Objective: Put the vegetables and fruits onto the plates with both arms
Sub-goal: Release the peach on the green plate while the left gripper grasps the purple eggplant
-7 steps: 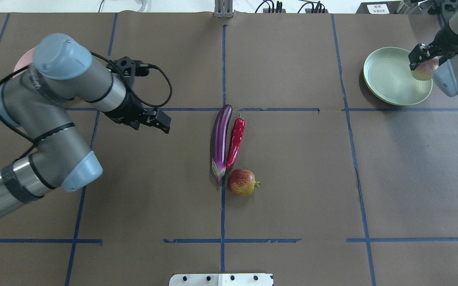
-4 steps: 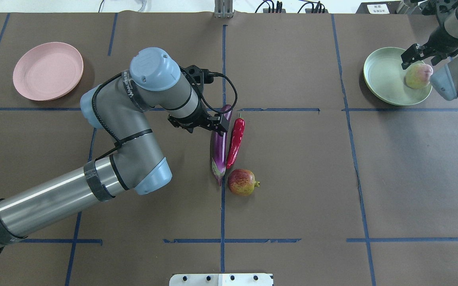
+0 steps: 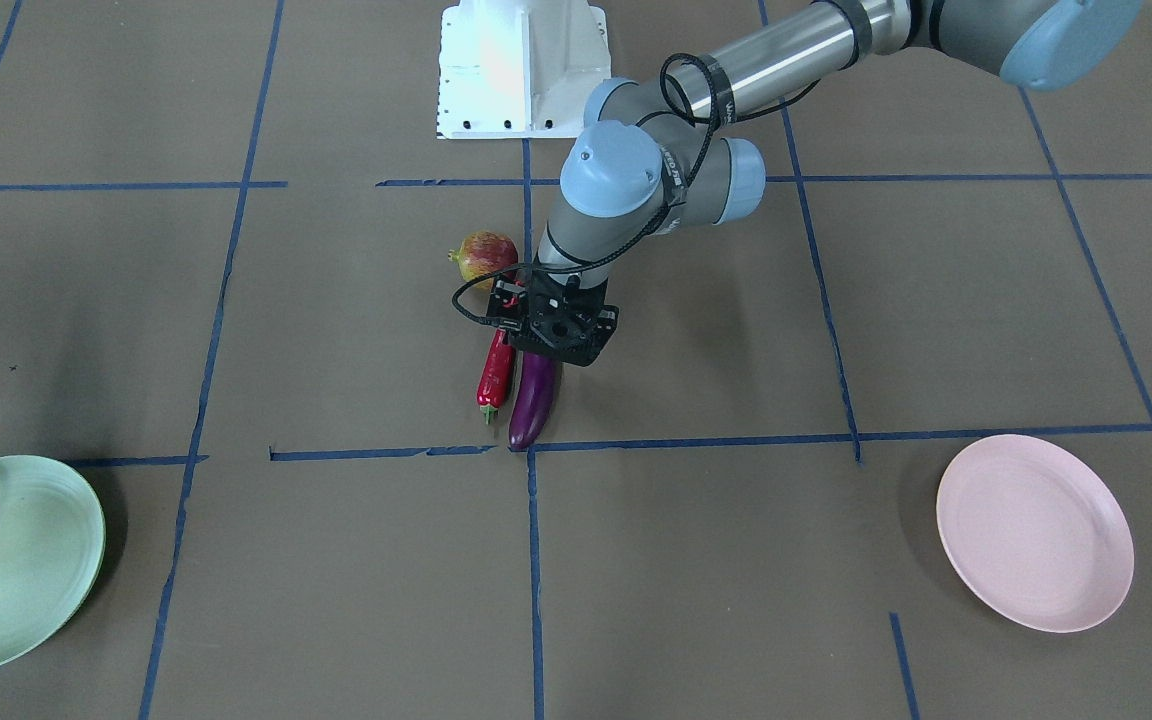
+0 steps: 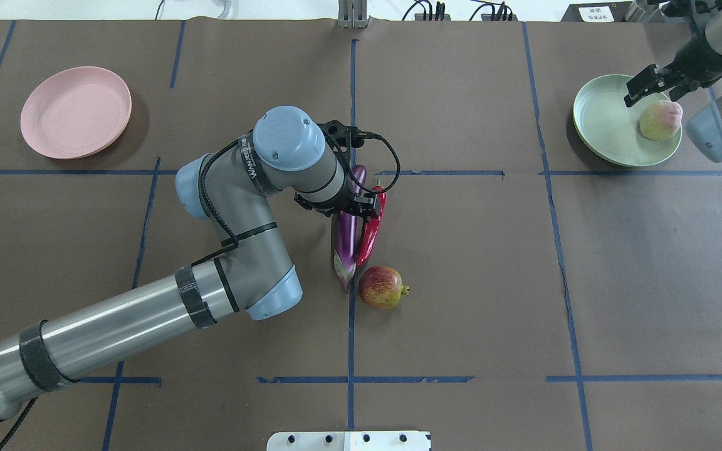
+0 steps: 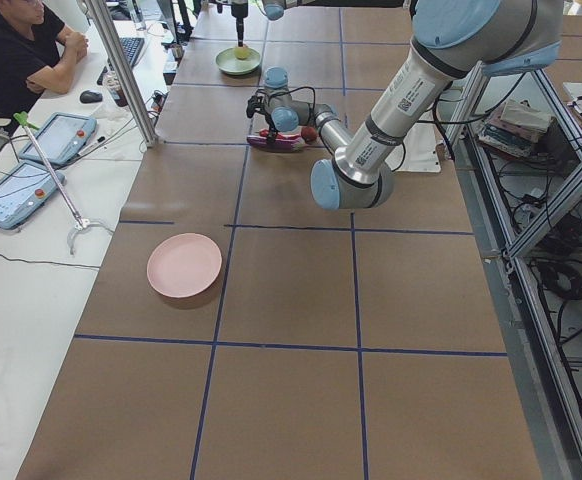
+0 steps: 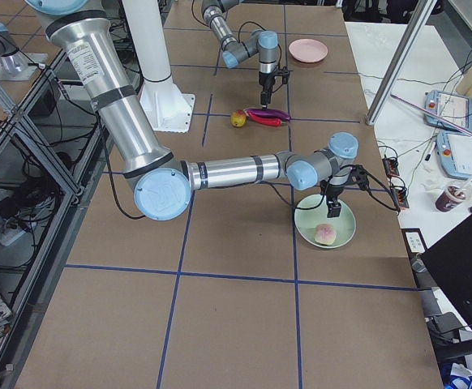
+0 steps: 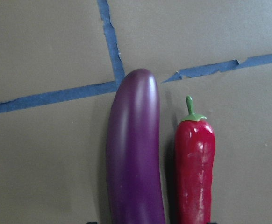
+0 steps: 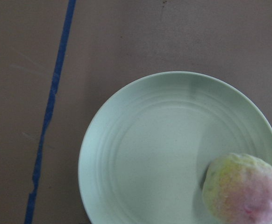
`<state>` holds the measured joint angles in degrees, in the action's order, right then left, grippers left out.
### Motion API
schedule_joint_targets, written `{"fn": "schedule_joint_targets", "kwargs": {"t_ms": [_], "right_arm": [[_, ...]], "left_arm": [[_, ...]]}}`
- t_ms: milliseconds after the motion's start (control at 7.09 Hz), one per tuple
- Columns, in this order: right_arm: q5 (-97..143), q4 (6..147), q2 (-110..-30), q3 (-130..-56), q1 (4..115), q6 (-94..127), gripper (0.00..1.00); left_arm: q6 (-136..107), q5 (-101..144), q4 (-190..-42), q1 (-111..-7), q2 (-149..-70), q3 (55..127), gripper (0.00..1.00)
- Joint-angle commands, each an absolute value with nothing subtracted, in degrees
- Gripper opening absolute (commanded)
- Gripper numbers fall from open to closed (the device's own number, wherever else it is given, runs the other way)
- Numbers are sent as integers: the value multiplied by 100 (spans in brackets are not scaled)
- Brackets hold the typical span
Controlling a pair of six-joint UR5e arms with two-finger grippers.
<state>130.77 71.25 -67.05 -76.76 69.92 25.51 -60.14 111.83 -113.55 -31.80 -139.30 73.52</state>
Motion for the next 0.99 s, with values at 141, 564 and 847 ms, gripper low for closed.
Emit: {"fn": "schedule_joint_targets", "kwargs": {"t_ms": [141,564,847], "right_arm": [[13298,7145,-7066,-8471,6987,3278,100],[13604,7146,-7258,-8961,6970,3783,100],[13518,7128,-7820,-10251,6358,5327,100]], "left_arm": [[-6021,11171,-11426,-3182,-13931,7163,39],[-6195,11171,-11426,-3234,-13922,7207,6],[-6730,11180,-11408,-3934,-13591,7697,4]]}}
